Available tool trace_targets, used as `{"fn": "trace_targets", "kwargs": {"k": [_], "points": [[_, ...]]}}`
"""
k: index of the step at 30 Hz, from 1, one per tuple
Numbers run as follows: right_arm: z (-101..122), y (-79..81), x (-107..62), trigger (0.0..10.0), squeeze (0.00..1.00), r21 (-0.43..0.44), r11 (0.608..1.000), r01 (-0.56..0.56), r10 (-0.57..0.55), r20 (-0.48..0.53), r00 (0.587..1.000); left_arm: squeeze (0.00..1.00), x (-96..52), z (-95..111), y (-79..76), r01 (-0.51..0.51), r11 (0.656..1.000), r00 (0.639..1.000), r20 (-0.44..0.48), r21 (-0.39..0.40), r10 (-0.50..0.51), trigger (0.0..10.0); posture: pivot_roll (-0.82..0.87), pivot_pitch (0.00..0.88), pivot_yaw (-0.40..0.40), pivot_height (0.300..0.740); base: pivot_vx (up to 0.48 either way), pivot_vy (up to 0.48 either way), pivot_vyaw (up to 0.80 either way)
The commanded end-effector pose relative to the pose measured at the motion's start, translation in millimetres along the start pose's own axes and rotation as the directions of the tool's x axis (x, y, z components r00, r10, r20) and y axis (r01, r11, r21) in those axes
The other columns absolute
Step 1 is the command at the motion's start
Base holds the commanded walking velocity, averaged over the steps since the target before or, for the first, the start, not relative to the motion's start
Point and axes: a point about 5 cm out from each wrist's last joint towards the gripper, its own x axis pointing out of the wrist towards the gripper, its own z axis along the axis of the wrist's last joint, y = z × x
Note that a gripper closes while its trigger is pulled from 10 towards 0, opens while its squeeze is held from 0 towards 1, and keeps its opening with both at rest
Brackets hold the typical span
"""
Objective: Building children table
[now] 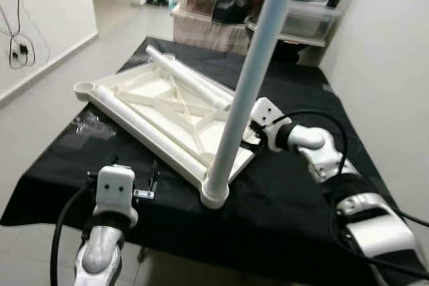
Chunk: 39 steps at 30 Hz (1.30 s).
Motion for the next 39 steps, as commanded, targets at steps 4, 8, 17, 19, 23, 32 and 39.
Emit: {"fn": "trace_targets", "kwargs": {"k": [4,8,17,19,23,32,39], "points": [[5.5,-14.4,-7.6,10.0,0.0,-0.158,0.979,-0.127,0.113,-0.098,0.989,0.0,0.0,-1.8,-5.1,0.02,1.0,1.0,-0.008,0.001,-0.02,10.0,0.12,0.0,-0.143,0.74,0.0,0.0,0.0],[4.8,-15.7,-7.8,10.0,0.0,-0.271,0.921,-0.279,0.209,-0.259,0.943,0.0,0.2,-2.0,-7.1,0.025,1.0,1.0,-0.008,0.0,-0.025,10.0,0.13,0.0,-0.152,0.74,0.0,0.0,0.0],[-0.5,-4.0,5.5,10.0,0.0,-0.272,0.906,-0.324,0.222,-0.347,0.911,0.0,1.3,-2.0,-9.3,0.029,1.0,1.0,-0.009,-0.001,-0.029,10.0,0.13,0.0,-0.153,0.74,0.0,0.0,0.0],[-1.0,1.1,10.4,10.0,0.0,-0.272,0.906,-0.324,0.221,-0.347,0.911,0.0,1.6,-2.2,-10.0,0.031,1.0,0.999,-0.009,-0.001,-0.031,10.0,0.13,0.0,-0.154,0.74,0.0,0.0,0.0],[-6.7,8.6,16.5,10.0,0.0,-0.283,0.912,-0.298,0.183,-0.371,0.91,0.0,2.3,-2.5,-11.6,0.033,0.999,0.999,-0.009,-0.002,-0.033,10.0,0.13,0.0,-0.157,0.74,0.0,0.0,0.0],[-33.5,29.5,12.7,10.0,0.0,-0.342,0.841,-0.419,0.218,-0.495,0.841,0.0,2.8,-3.2,-13.7,0.034,0.999,0.999,-0.012,0.0,-0.034,10.0,0.13,0.0,-0.164,0.74,0.0,0.0,0.0],[-36.2,22.6,11.9,10.0,0.0,-0.255,0.916,-0.309,0.15,-0.497,0.855,0.0,2.8,-4.9,-15.2,0.032,0.999,0.999,-0.019,-0.002,-0.032,10.0,0.12,0.0,-0.17,0.74,0.0,0.0,0.0]]}}
